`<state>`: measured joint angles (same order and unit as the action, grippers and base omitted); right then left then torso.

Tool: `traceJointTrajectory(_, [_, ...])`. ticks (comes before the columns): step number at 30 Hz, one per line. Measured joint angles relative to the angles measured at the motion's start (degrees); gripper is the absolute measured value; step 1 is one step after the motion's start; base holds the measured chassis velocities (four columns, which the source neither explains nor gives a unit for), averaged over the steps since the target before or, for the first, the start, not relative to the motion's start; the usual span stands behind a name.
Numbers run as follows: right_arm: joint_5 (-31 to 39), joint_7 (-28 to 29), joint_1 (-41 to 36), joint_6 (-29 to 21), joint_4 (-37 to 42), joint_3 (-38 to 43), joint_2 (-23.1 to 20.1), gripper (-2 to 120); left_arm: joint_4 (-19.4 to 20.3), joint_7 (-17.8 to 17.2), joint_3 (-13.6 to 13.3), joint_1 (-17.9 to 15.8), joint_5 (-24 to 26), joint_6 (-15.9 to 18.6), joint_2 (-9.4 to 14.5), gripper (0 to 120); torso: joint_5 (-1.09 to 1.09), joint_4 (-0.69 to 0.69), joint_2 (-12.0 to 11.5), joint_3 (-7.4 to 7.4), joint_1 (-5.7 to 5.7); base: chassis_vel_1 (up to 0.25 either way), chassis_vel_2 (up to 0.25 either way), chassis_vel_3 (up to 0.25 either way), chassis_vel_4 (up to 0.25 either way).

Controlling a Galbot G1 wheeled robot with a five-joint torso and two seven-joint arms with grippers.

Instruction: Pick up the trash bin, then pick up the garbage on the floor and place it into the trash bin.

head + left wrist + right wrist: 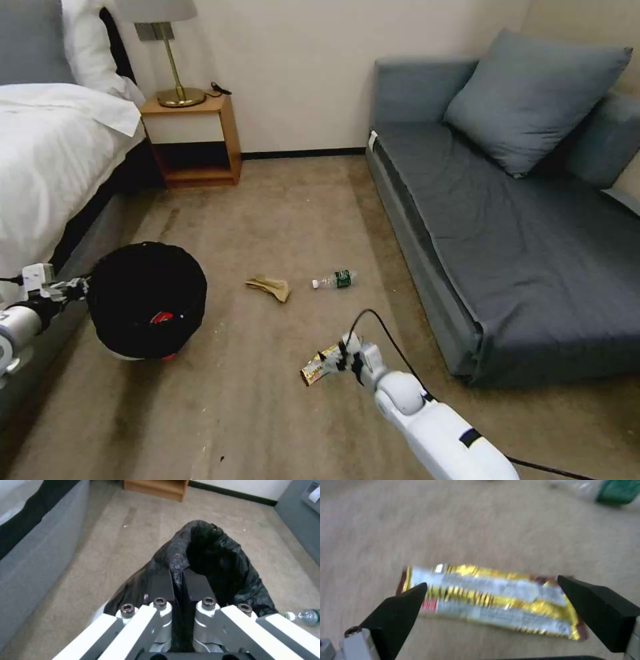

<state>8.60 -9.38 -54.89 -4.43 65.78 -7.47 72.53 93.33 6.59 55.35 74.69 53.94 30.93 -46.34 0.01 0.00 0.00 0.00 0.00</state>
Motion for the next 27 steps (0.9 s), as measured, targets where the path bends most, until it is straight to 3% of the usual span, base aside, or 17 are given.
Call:
traceJointTrajectory(6, [-10.3,-3.8,1.4,8.5,-7.9,0.5,1.8,100,0.3,-0.1,-0.4,-0.1,-0.1,0.1,-0.1,4,-0.01,0.0,0.0,0.0,0.0,0.0,0.0,0.0,0.0])
traceJointTrajectory(12, [-14.2,-3.1,3.0,11.3,-12.1,1.6,3.8,95,0.6,-0.1,-0.4,0.0,-0.2,0.1,-0.1,4,-0.01,0.01,0.0,0.0,0.0,0.0,0.0,0.0,0.0])
traceJointTrajectory(16, [-17.0,-4.5,4.0,12.5,-14.7,1.2,4.1,76,0.8,-0.1,-0.2,0.3,-0.3,0.2,-0.1,4,-0.01,0.0,0.0,0.0,0.0,0.0,0.0,0.0,0.0])
traceJointTrajectory(27, [-17.3,-4.6,6.1,13.1,-17.4,1.2,5.9,39,0.9,-0.1,-0.1,0.3,-0.4,0.2,0.0,4,-0.02,0.01,0.0,0.01,0.0,0.0,0.0,0.0,0.0])
